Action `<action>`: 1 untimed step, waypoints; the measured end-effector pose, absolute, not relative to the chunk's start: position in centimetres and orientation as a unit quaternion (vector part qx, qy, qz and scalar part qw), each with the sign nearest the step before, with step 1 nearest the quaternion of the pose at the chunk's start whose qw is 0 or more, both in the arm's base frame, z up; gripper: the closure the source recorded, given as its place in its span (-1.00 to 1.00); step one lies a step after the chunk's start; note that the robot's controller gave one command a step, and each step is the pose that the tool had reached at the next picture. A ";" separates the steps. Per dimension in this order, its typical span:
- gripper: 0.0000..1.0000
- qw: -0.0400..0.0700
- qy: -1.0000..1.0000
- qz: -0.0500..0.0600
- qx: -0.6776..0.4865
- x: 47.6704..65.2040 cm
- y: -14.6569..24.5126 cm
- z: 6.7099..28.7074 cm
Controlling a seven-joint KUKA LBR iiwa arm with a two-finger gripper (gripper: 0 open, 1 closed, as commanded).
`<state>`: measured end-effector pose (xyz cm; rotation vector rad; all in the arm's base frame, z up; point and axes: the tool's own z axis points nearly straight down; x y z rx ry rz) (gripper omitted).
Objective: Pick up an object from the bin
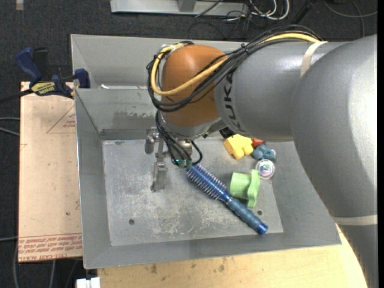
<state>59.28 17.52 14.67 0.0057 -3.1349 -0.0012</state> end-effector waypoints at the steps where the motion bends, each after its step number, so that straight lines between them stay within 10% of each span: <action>1: -1.00 0.001 -0.994 0.001 -0.105 57.7 9.3 14.1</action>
Offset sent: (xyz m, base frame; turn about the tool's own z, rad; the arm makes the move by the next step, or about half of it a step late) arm -0.0158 -0.0798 -0.0049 0.2134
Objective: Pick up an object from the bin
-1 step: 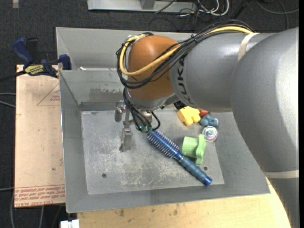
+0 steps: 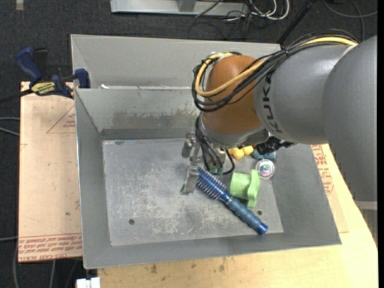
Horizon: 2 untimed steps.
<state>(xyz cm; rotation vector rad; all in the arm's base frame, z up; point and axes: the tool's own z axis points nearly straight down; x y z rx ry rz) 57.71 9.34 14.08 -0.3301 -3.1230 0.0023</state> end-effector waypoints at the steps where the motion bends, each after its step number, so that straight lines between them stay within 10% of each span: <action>1: -1.00 0.000 -0.981 0.000 -0.192 58.1 5.0 14.3; 2: -1.00 0.002 -0.987 0.001 -0.163 58.4 5.1 7.4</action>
Offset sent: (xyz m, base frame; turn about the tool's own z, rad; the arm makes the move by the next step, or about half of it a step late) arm 0.0030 -0.0424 0.0026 0.1769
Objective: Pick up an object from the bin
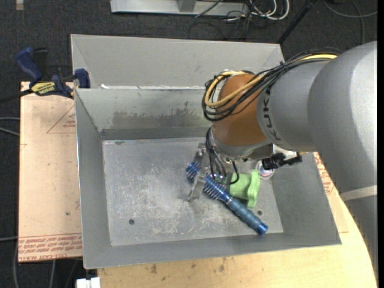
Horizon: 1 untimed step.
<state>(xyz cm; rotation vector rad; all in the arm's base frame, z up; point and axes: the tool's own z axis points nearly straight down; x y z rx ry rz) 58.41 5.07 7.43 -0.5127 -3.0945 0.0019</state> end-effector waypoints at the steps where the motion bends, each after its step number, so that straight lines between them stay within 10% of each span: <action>1: 1.00 0.001 -0.986 0.000 -0.164 58.5 5.1 7.8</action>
Offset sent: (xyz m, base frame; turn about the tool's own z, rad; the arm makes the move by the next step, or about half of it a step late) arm 0.0000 0.0000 0.0000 0.0000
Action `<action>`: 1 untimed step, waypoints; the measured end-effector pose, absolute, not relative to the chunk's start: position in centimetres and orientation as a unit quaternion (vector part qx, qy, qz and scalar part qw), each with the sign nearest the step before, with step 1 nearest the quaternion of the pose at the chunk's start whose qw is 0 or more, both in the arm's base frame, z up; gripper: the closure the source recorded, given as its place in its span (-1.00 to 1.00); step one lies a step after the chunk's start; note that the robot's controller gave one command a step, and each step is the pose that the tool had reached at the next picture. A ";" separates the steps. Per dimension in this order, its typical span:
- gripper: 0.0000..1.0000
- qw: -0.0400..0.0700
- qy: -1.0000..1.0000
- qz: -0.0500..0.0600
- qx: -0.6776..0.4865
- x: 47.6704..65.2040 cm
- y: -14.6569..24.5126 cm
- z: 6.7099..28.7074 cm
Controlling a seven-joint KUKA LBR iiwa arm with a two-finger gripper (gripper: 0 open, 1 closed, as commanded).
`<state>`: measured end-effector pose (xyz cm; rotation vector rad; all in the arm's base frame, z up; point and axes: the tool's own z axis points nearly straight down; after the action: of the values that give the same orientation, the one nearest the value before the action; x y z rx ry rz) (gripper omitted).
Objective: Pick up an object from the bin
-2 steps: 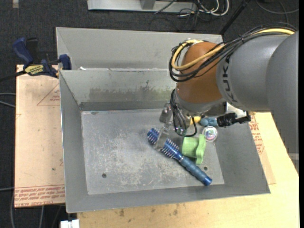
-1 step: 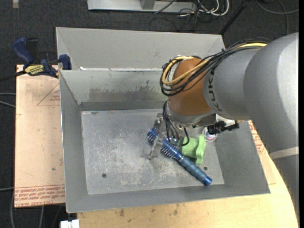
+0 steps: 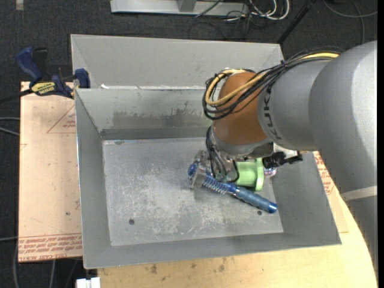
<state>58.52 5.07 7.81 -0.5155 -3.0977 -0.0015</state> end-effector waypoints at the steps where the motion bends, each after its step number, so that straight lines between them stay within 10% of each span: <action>1: 1.00 -0.004 -0.990 -0.002 -0.141 57.7 6.2 16.1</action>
Offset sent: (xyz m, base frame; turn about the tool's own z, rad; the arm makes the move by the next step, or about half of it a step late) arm -0.0102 0.0103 0.0786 -0.0470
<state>57.67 6.23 16.08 -0.4429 -3.1184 -0.0052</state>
